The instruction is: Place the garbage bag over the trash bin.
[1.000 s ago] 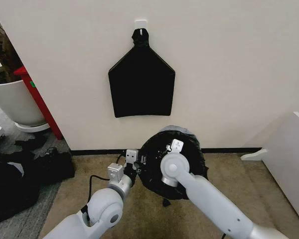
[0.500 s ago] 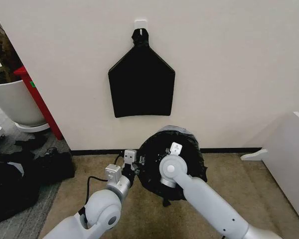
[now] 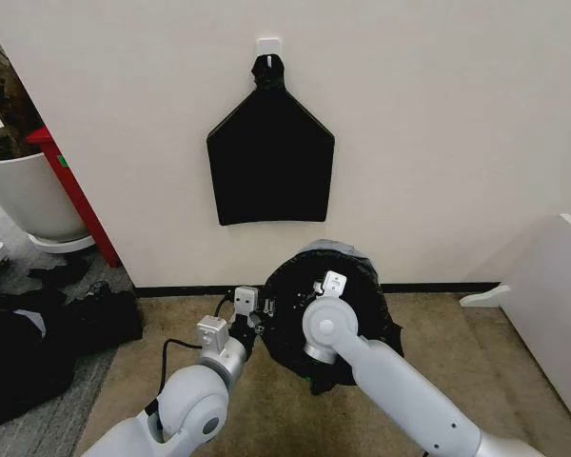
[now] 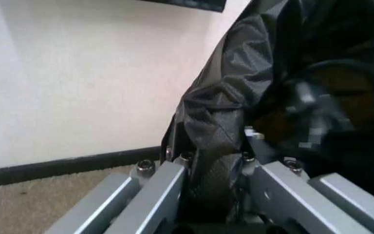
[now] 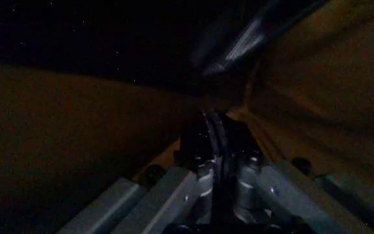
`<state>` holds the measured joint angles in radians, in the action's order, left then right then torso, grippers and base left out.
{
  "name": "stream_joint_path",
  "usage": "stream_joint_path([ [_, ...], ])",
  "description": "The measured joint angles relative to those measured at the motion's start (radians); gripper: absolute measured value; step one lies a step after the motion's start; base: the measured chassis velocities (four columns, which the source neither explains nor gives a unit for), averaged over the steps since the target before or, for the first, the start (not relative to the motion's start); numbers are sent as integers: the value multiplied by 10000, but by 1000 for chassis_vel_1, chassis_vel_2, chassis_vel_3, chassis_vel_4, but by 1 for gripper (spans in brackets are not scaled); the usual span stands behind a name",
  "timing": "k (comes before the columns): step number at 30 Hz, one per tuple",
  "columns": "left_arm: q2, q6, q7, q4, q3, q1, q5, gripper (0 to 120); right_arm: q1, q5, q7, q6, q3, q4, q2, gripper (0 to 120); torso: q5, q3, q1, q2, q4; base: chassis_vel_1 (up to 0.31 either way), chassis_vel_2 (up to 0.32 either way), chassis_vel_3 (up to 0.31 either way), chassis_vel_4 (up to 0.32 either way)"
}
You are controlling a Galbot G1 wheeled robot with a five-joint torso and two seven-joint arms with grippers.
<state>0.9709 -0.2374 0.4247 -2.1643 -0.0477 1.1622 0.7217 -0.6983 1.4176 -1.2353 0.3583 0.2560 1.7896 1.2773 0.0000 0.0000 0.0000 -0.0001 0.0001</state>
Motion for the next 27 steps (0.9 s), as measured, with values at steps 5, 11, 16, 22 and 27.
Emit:
stream_joint_path([
  [5,-135,0,-31,-262,95,120,7,0,133,-121,381,85,-265,-887,236,0,1,0,0,0,-1,0,0,0,0],
  [11,-206,-13,-120,-468,246,411,3,0,175,-343,927,276,-466,-1485,342,0,0,1,0,0,-1,0,0,0,0],
  [16,-259,-23,-158,-573,352,572,-52,0,125,-396,776,236,-425,-1252,273,0,2,0,1,0,0,0,0,0,0],
  [22,-104,6,-180,-294,330,414,-82,0,86,66,116,46,28,-14,24,0,1,0,1,0,-3,0,0,0,0],
  [27,-26,13,-172,-137,302,337,-94,0,-34,260,-95,10,255,478,-18,0,0,0,1,0,1,0,0,0,0],
])
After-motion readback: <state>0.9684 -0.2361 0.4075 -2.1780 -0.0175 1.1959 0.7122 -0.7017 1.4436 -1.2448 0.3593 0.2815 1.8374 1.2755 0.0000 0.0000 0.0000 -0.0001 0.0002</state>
